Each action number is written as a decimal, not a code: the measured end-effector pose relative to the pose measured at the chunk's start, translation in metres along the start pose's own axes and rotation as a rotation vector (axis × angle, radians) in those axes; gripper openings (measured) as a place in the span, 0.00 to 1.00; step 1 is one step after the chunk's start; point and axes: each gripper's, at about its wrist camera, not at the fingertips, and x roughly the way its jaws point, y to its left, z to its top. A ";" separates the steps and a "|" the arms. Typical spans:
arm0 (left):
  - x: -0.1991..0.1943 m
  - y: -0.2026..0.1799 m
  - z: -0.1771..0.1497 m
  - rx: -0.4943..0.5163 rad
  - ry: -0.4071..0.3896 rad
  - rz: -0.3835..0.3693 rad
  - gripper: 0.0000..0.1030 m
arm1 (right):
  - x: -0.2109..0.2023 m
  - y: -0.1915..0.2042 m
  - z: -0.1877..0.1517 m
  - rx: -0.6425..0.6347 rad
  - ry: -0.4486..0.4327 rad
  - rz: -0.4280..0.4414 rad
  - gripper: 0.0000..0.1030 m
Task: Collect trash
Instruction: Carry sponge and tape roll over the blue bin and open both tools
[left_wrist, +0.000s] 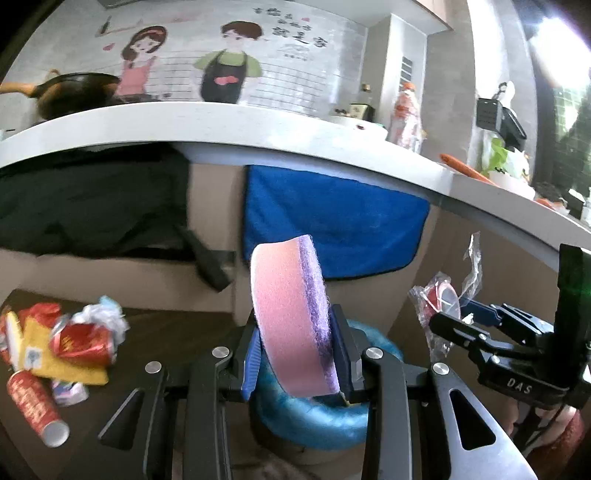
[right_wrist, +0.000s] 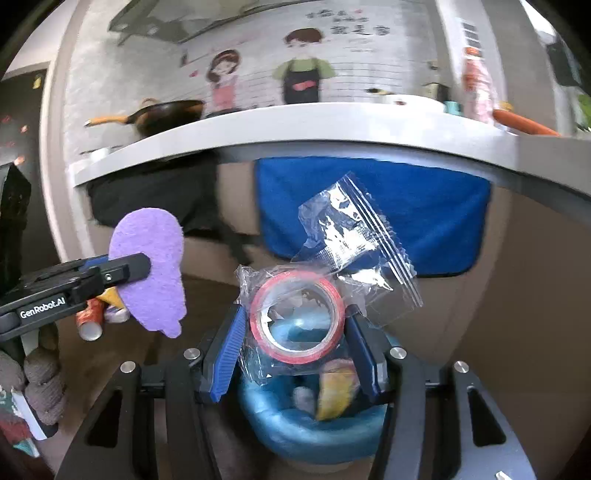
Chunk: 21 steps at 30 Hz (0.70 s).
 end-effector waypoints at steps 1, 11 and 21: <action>0.009 -0.004 0.001 0.006 0.008 -0.016 0.34 | 0.002 -0.007 0.000 0.015 -0.002 -0.008 0.50; 0.097 -0.008 -0.030 0.005 0.190 -0.064 0.34 | 0.062 -0.037 -0.039 0.092 0.117 -0.009 0.50; 0.138 -0.005 -0.053 -0.006 0.287 -0.063 0.34 | 0.102 -0.053 -0.060 0.173 0.184 0.004 0.50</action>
